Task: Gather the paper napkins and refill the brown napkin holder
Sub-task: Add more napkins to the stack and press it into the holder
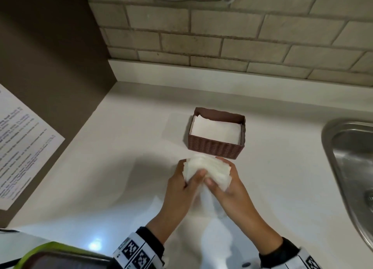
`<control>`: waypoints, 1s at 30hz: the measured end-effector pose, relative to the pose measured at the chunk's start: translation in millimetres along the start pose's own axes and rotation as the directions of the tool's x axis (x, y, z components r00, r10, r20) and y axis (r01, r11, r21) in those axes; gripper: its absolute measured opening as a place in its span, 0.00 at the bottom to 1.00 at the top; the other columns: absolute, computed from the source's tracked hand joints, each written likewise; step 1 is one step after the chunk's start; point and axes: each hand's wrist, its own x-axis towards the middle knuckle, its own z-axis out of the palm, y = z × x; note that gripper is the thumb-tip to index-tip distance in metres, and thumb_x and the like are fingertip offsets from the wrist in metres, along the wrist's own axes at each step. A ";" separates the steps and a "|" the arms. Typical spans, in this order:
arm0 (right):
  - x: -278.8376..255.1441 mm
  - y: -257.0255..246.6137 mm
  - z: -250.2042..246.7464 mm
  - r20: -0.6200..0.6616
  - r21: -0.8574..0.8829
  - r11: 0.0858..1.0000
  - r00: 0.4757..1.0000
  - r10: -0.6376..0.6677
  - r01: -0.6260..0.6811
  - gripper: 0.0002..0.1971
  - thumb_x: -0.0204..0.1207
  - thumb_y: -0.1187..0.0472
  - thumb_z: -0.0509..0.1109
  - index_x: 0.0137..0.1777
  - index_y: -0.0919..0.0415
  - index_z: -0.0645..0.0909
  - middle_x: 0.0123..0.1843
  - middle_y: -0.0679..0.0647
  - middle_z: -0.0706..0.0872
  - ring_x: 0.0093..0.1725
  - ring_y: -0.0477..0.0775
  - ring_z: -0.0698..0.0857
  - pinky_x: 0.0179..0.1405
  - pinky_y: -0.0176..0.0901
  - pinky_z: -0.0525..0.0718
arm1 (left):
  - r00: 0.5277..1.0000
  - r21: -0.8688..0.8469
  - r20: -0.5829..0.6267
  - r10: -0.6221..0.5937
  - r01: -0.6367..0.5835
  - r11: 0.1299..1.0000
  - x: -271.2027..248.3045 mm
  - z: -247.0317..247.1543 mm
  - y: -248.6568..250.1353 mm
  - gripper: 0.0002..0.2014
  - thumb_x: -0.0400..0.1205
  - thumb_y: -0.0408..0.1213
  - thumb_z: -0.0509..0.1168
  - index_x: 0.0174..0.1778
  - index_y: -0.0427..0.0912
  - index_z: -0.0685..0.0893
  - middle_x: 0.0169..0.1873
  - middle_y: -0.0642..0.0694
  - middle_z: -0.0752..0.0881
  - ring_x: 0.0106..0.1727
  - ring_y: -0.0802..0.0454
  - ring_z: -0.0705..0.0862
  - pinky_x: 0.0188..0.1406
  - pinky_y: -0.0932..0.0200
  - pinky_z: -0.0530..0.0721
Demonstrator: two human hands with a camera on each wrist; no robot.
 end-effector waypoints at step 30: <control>-4.5 -6.0 -3.0 0.253 0.071 0.976 0.950 0.183 -0.207 0.33 0.68 0.50 0.80 0.70 0.36 0.70 0.64 0.38 0.85 0.63 0.38 0.84 0.63 0.45 0.85 | 0.962 -0.134 -0.084 -0.259 0.247 0.960 2.8 -2.1 13.6 0.27 0.80 0.43 0.72 0.69 0.55 0.64 0.52 0.63 0.79 0.49 0.70 0.82 0.42 0.72 0.84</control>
